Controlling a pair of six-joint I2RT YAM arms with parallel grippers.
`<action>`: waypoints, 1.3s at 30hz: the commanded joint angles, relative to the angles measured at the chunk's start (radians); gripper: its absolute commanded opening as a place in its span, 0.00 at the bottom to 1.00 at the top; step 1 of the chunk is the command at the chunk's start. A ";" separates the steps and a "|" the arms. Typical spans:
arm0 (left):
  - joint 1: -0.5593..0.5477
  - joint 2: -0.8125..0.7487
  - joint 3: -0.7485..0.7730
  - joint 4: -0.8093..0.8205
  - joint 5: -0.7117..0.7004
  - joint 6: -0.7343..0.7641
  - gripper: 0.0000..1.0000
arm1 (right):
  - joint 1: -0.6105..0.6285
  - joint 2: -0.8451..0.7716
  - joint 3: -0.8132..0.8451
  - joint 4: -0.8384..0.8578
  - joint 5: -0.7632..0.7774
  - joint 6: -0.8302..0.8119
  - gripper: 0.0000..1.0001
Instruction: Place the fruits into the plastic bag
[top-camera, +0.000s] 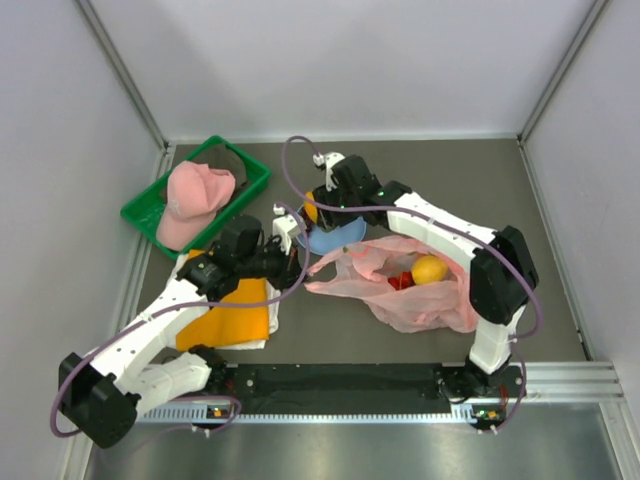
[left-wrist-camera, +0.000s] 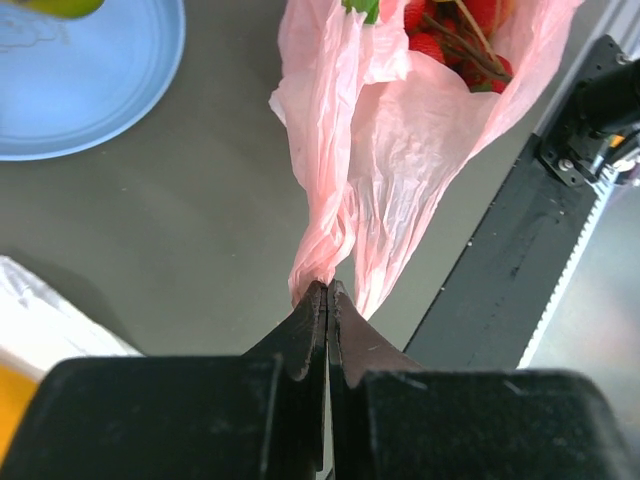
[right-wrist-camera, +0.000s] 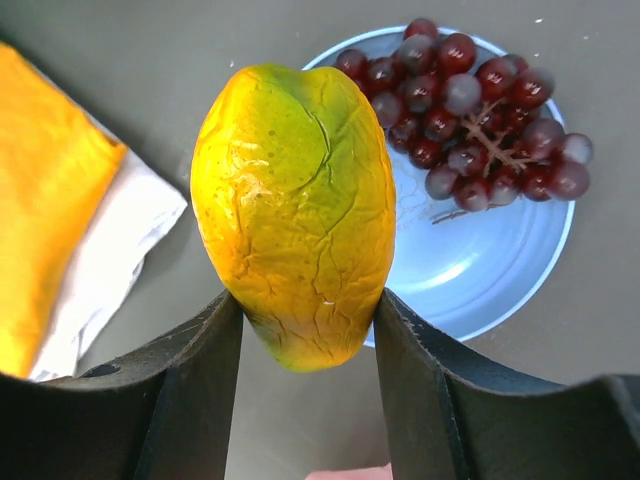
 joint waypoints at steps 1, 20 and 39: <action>0.004 -0.049 0.000 0.024 -0.072 -0.006 0.00 | -0.043 -0.082 -0.020 0.109 -0.035 0.075 0.37; 0.010 0.005 0.013 0.002 -0.129 -0.009 0.00 | -0.142 -0.387 -0.120 0.183 -0.121 0.121 0.37; 0.011 0.046 0.081 -0.006 -0.165 0.000 0.00 | 0.102 -0.738 -0.453 -0.041 0.016 0.183 0.34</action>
